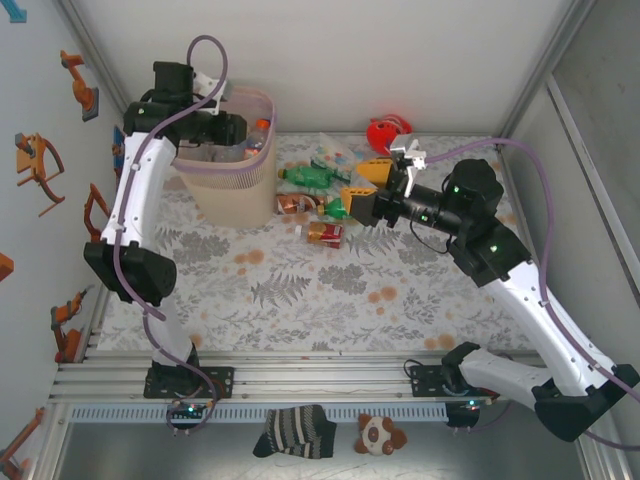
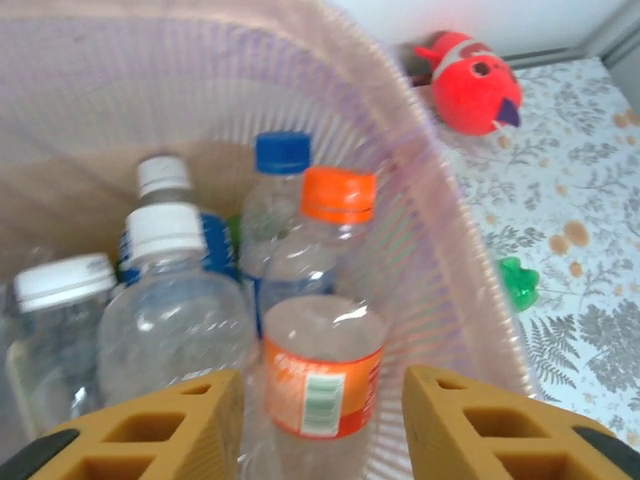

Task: Put the plastic bottles in the bin

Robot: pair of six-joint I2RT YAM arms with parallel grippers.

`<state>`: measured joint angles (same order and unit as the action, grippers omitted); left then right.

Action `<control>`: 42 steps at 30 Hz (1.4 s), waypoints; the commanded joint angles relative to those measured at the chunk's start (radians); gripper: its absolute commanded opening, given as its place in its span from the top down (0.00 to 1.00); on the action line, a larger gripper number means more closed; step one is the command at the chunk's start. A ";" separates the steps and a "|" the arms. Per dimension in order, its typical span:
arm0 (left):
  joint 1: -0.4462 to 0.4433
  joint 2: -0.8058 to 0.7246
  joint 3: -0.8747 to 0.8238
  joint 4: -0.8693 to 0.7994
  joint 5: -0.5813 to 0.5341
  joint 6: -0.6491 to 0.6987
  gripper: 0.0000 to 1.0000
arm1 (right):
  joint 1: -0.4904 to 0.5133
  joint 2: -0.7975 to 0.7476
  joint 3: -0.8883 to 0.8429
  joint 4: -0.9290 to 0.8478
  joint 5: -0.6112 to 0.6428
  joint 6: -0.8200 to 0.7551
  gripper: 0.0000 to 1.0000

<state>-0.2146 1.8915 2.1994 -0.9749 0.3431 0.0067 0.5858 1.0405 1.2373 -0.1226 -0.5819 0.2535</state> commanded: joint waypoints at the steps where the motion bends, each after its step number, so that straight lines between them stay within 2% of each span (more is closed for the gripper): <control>1: -0.018 0.055 0.044 0.069 0.085 -0.029 0.62 | 0.010 -0.018 0.014 0.019 0.011 0.004 0.29; 5: -0.032 0.122 0.104 0.090 0.120 -0.043 0.70 | 0.011 -0.031 0.014 0.005 0.019 0.000 0.29; 10: -0.035 0.200 0.155 0.077 0.102 -0.049 0.75 | 0.011 -0.039 0.009 0.000 0.024 -0.001 0.29; 18: -0.034 0.248 0.114 0.019 0.078 -0.046 0.81 | 0.011 -0.041 0.004 -0.002 0.025 -0.002 0.29; 33: -0.034 0.048 0.061 0.030 0.063 -0.043 0.80 | 0.020 -0.027 0.016 0.012 0.021 0.003 0.29; 42: -0.025 -0.065 -0.010 0.010 -0.058 0.005 0.78 | 0.028 -0.023 0.018 0.017 0.019 0.004 0.29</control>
<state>-0.2474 1.8439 2.2219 -0.9352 0.3416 -0.0208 0.6025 1.0161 1.2373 -0.1238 -0.5629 0.2535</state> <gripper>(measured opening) 0.216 0.713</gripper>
